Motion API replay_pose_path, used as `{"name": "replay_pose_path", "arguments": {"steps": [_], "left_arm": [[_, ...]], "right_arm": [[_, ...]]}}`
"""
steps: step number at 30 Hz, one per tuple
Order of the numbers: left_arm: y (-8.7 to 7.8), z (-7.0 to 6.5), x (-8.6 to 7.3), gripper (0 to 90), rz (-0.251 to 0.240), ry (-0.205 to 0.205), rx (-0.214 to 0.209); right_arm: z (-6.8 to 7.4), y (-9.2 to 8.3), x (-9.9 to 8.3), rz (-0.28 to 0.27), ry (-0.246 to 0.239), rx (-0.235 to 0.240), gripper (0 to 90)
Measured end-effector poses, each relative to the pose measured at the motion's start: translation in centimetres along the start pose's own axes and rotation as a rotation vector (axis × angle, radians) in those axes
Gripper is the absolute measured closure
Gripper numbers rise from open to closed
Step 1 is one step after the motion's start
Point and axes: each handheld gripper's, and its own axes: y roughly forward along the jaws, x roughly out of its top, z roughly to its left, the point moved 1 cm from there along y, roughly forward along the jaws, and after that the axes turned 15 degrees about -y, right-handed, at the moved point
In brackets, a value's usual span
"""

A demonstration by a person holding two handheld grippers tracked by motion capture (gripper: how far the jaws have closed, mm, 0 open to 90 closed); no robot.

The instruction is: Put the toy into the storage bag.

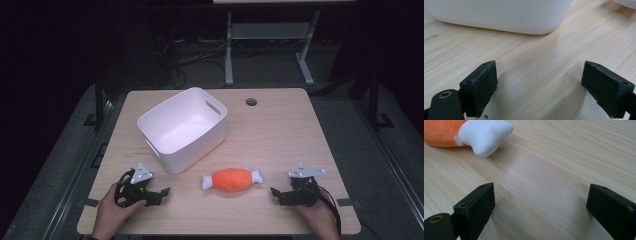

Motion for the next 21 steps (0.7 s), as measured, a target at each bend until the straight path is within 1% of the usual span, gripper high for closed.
{"name": "replay_pose_path", "arguments": {"steps": [1, 2, 3, 4, 6, 7, 8, 10, 11, 13, 15, 17, 18, 20, 21], "left_arm": [[0.0, 0.0, 0.0, 12.4, -0.001, -0.001, 0.0], [0.0, 0.0, 0.0, 12.4, -0.001, -0.001, 0.0], [0.0, 0.0, 0.0, 12.4, 0.0, -0.001, 0.0], [0.0, 0.0, 0.0, 12.4, -0.001, -0.001, 0.0], [0.0, 0.0, 0.0, 12.4, -0.001, -0.001, 0.0], [0.0, 0.0, 0.0, 12.5, 0.0, -0.001, 0.0], [0.0, 0.0, 0.0, 12.5, 0.0, -0.001, 0.0], [0.0, 0.0, 0.0, 12.5, -0.001, -0.001, 0.0], [0.0, 0.0, 0.0, 12.5, -0.001, -0.001, 0.0], [0.0, 0.0, 0.0, 12.5, -0.001, -0.001, 0.0], [0.0, 0.0, 0.0, 12.5, -0.001, -0.001, 0.0], [0.0, 0.0, 0.0, 12.5, -0.001, -0.001, 0.0], [0.0, 0.0, 0.0, 12.5, -0.001, -0.001, 0.0], [0.0, 0.0, 0.0, 12.5, -0.001, -0.001, 0.0], [0.0, 0.0, 0.0, 12.5, -0.001, -0.001, 0.0]], "right_arm": [[-0.1, -0.1, 0.0, 0.003, -0.004, 0.004, 12.5], [-0.1, -0.1, 0.0, 0.003, -0.004, 0.004, 12.5], [-0.1, -0.2, 0.1, 0.001, -0.005, 0.008, 15.4], [-0.2, -0.3, 0.2, 0.003, -0.014, -0.001, 16.1], [-0.3, -0.5, 0.3, -0.016, -0.024, 0.011, 24.5], [-0.5, -0.6, 0.4, -0.027, -0.029, 0.008, 25.3], [-0.6, -0.6, 0.5, -0.029, -0.027, 0.005, 29.3], [-0.8, -0.8, 0.8, -0.03, -0.027, 0.016, 38.6], [-0.9, -0.9, 1.1, -0.038, -0.036, 0.019, 44.7], [-1.2, -1.1, 1.6, -0.051, -0.048, 0.021, 54.4], [-1.5, -1.3, 2.2, -0.07, -0.058, 0.04, 67.4], [-1.7, -1.3, 2.8, -0.085, -0.079, 0.057, 78.5], [-1.8, -1.1, 3.0, -0.082, -0.095, 0.064, 82.8], [-2.0, -0.7, 3.5, -0.084, -0.111, 0.079, 89.6], [-2.2, -0.5, 3.7, -0.084, -0.115, 0.084, 89.6]]}}
